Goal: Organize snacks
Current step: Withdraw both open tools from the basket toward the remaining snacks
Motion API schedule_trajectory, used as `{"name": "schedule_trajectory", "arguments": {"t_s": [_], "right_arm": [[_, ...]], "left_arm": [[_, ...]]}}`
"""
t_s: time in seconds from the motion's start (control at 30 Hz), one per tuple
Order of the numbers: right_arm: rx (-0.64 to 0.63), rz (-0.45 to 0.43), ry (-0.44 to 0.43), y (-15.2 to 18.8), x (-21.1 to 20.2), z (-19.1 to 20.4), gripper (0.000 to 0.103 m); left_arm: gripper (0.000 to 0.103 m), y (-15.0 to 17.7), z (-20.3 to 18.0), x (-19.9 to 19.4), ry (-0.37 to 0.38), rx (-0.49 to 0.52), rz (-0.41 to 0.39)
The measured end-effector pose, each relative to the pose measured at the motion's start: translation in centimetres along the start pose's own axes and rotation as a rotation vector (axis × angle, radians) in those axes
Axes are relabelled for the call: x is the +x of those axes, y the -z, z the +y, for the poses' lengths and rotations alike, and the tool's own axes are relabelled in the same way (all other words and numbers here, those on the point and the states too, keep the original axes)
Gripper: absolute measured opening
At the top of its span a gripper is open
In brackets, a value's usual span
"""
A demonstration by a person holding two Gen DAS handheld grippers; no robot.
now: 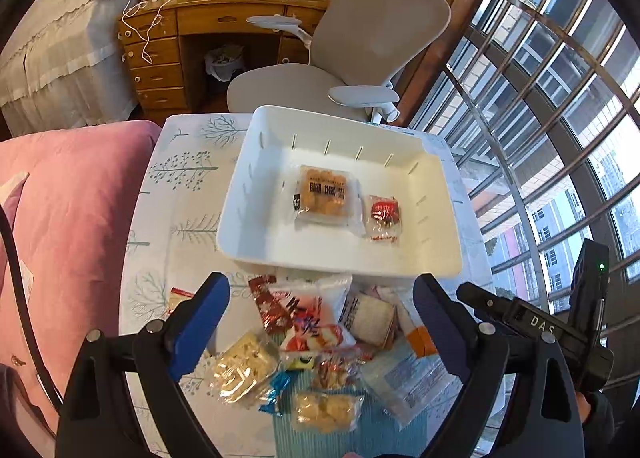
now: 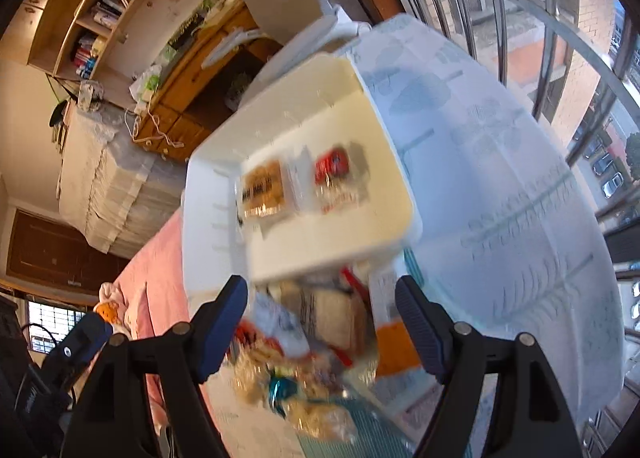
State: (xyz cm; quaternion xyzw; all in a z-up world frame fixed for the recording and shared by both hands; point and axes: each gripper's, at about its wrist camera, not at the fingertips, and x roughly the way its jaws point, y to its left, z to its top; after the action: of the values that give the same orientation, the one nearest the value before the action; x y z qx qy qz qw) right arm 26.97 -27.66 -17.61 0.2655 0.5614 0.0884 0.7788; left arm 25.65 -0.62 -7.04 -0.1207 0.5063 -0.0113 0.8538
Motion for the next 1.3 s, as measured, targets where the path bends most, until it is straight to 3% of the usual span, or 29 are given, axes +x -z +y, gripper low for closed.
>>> {"name": "schedule_trajectory", "arguments": {"t_s": [0.23, 0.6, 0.97, 1.3], "right_arm": [[0.030, -0.029, 0.044, 4.4, -1.4, -0.2, 0.077], [0.055, -0.172, 0.196, 11.3, -4.0, 0.7, 0.077], [0.094, -0.217, 0.234, 18.0, -5.1, 0.6, 0.077], [0.251, -0.197, 0.217, 20.0, -5.7, -2.6, 0.077]], "left_arm": [[0.093, 2.3, 1.5, -1.0, 0.037, 0.034, 0.022], [0.093, 6.3, 3.6, -3.1, 0.107, 0.192, 0.075], [0.093, 10.0, 3.6, -2.6, 0.191, 0.394, 0.138], [0.093, 11.7, 1.8, -0.5, 0.209, 0.554, 0.196]]}}
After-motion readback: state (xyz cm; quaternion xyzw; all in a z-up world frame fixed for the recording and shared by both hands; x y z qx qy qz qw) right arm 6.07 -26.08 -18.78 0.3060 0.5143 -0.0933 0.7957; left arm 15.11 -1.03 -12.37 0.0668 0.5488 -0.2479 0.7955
